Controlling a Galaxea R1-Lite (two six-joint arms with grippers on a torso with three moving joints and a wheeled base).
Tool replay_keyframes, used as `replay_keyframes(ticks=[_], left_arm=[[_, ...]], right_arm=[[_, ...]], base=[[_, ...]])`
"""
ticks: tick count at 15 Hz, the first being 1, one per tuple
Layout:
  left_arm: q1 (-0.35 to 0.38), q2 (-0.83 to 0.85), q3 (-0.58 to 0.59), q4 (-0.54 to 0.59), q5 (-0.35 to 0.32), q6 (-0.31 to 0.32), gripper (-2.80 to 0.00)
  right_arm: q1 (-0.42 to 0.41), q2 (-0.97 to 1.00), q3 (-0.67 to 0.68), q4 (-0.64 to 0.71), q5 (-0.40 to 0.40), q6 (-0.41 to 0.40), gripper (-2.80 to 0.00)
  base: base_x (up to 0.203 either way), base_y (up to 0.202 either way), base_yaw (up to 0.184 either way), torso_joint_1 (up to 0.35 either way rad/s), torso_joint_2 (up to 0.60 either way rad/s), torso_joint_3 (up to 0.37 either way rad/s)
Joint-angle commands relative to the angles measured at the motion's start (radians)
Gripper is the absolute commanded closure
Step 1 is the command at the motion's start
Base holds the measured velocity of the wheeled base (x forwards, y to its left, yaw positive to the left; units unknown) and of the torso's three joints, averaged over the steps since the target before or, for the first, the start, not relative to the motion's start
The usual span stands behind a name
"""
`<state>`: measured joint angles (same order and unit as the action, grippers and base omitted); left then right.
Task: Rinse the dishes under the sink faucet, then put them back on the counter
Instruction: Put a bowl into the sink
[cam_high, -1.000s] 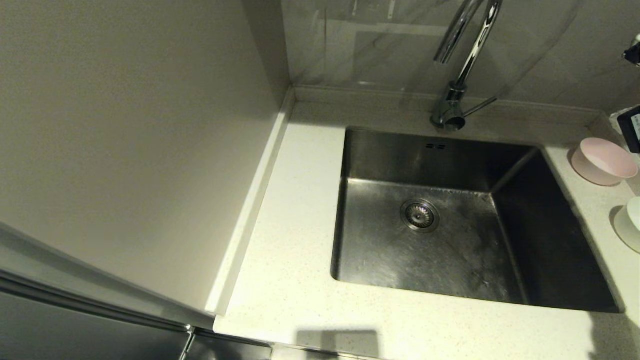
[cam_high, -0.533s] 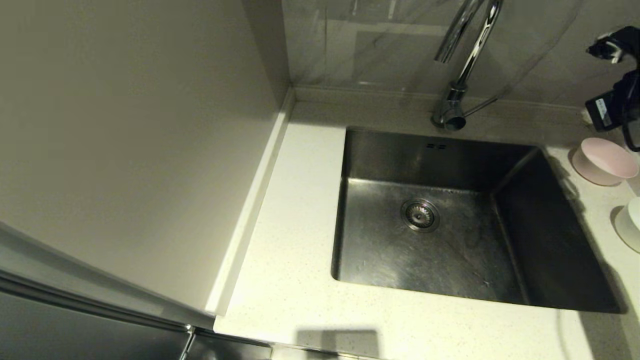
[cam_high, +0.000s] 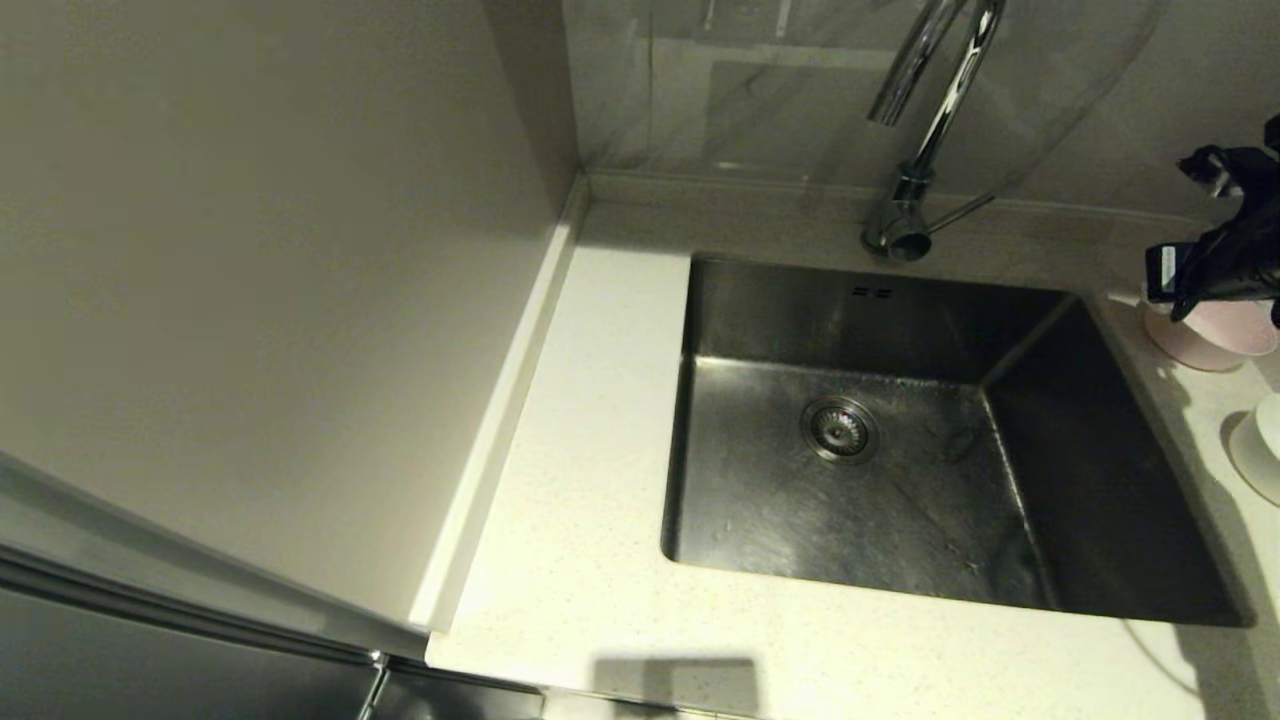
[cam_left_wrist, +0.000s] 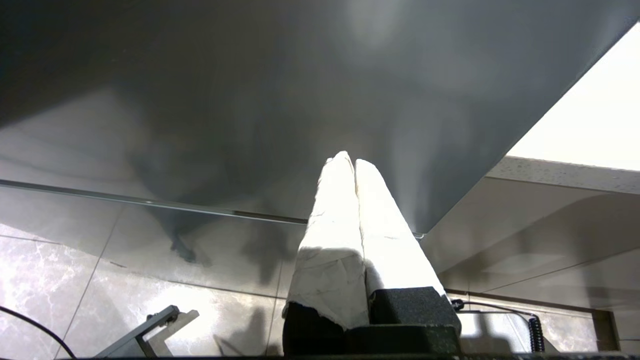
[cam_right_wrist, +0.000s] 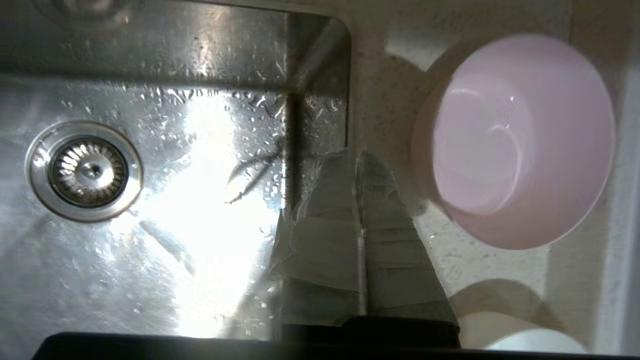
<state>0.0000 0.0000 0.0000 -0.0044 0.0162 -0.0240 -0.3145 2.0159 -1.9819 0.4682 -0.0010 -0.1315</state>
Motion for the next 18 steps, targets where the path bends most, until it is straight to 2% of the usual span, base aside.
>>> replay_keyframes(ticks=[1, 3, 6, 11, 13, 14, 18], left_arm=[[0.000, -0.002, 0.000, 0.000, 0.001, -0.001, 0.00], [0.000, -0.002, 0.000, 0.000, 0.001, -0.001, 0.00], [0.000, -0.002, 0.000, 0.000, 0.001, -0.001, 0.00], [0.000, -0.002, 0.000, 0.000, 0.001, -0.001, 0.00], [0.000, -0.002, 0.000, 0.000, 0.001, -0.001, 0.00], [0.000, -0.002, 0.000, 0.000, 0.001, -0.001, 0.00], [0.000, -0.002, 0.000, 0.000, 0.001, -0.001, 0.00]], right_arm=[[-0.004, 0.013, 0.001, -0.032, -0.002, 0.005, -2.80], [-0.011, 0.026, 0.002, -0.075, -0.020, 0.034, -2.80], [-0.032, 0.039, 0.001, -0.087, -0.023, 0.036, -2.80], [-0.057, 0.080, 0.002, -0.183, -0.063, 0.036, -2.80], [-0.068, 0.114, 0.002, -0.279, -0.103, 0.011, -2.80], [-0.070, 0.122, 0.003, -0.285, -0.107, -0.018, -2.80], [-0.071, 0.138, 0.009, -0.287, -0.108, -0.037, -2.80]], base=[[0.000, 0.000, 0.000, 0.000, 0.00, 0.000], [0.000, 0.000, 0.000, 0.000, 0.00, 0.000], [0.000, 0.000, 0.000, 0.000, 0.00, 0.000], [0.000, 0.000, 0.000, 0.000, 0.00, 0.000], [0.000, 0.000, 0.000, 0.000, 0.00, 0.000], [0.000, 0.000, 0.000, 0.000, 0.00, 0.000], [0.000, 0.000, 0.000, 0.000, 0.00, 0.000]])
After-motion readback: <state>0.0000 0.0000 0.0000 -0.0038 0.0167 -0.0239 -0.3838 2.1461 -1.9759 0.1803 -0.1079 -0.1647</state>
